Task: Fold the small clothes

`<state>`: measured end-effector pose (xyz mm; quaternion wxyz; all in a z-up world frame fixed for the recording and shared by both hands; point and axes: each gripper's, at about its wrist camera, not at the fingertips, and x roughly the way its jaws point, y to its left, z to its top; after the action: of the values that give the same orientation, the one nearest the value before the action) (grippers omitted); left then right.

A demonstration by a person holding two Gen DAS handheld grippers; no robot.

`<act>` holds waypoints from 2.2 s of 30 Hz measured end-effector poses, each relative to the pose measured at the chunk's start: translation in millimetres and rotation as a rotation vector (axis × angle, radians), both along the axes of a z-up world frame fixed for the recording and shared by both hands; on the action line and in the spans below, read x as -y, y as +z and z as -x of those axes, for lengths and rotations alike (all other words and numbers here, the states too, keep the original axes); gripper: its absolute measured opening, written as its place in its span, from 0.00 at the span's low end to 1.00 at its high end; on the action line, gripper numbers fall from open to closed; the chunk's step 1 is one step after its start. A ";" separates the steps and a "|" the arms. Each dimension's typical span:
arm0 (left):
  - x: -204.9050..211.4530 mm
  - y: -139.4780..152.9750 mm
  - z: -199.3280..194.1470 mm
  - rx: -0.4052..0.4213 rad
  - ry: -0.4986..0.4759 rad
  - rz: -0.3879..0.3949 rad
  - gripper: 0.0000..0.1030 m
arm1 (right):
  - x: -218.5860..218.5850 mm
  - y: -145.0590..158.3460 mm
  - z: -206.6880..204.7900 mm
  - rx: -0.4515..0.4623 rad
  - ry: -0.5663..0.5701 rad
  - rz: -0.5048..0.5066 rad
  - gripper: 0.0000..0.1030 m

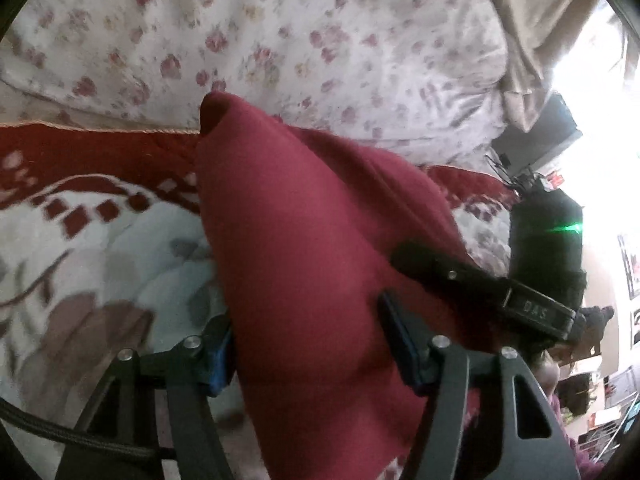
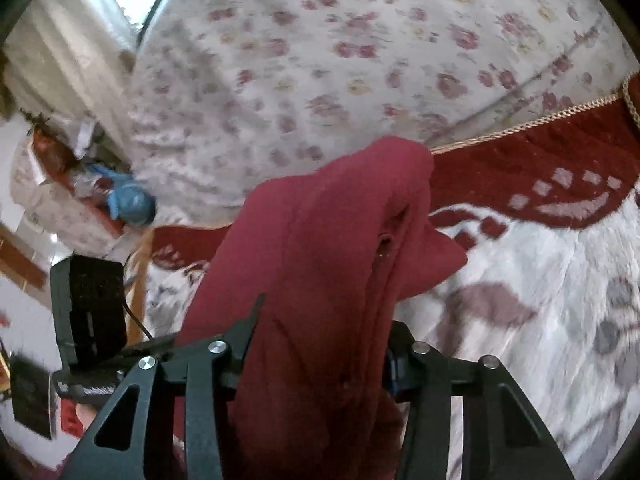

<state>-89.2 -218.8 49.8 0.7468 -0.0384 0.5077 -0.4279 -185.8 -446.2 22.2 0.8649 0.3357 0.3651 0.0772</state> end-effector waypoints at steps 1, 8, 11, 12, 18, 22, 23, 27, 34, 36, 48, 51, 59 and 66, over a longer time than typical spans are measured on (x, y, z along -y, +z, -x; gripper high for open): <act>-8.6 5.3 7.4 0.009 0.004 -0.005 0.62 | -5.7 4.3 4.7 0.003 0.016 -0.005 0.50; -58.9 -24.3 52.9 -0.007 0.078 -0.151 0.62 | -64.1 -11.6 28.0 -0.077 0.101 0.032 0.59; -81.2 -36.1 60.2 0.009 0.147 -0.152 0.76 | -71.8 -25.3 37.9 -0.155 0.092 0.117 0.70; -87.0 -32.2 62.7 0.027 0.167 -0.146 0.78 | -71.1 -20.7 44.4 -0.140 0.087 0.124 0.70; -97.9 -9.1 70.9 0.208 0.265 -0.207 0.85 | -92.3 48.0 85.6 0.038 0.155 0.300 0.70; -89.5 -14.9 71.4 0.250 0.269 -0.241 0.85 | -132.2 56.2 85.9 0.089 0.332 0.427 0.69; -88.3 -18.4 70.9 0.250 0.272 -0.236 0.86 | -139.4 49.1 81.8 0.073 0.357 0.474 0.69; -86.5 -25.7 67.8 0.242 0.295 -0.220 0.93 | -132.7 4.7 64.2 -0.045 0.346 0.569 0.69; -79.5 -24.1 73.6 0.275 0.309 -0.251 0.93 | -130.7 15.1 77.9 -0.035 0.314 0.582 0.69; -80.3 -23.4 74.6 0.278 0.315 -0.251 0.93 | -133.8 24.5 84.5 -0.016 0.304 0.563 0.70; -89.9 -8.5 96.3 0.350 0.348 -0.303 0.93 | -135.1 2.6 111.0 -0.104 0.209 0.581 0.75; -95.1 -0.8 104.0 0.381 0.361 -0.313 0.93 | -123.6 3.5 118.2 -0.106 0.153 0.519 0.75; -107.1 29.8 121.8 0.435 0.417 -0.257 0.93 | -125.3 52.4 148.1 0.013 0.065 0.514 0.84; -112.7 49.4 138.2 0.487 0.455 -0.261 0.93 | -142.2 71.9 151.0 0.036 -0.017 0.532 0.89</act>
<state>-227.4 -106.2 99.2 0.9206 0.0485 0.3439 -0.1787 -336.8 -304.0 94.1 0.9296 0.0980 0.3545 -0.0227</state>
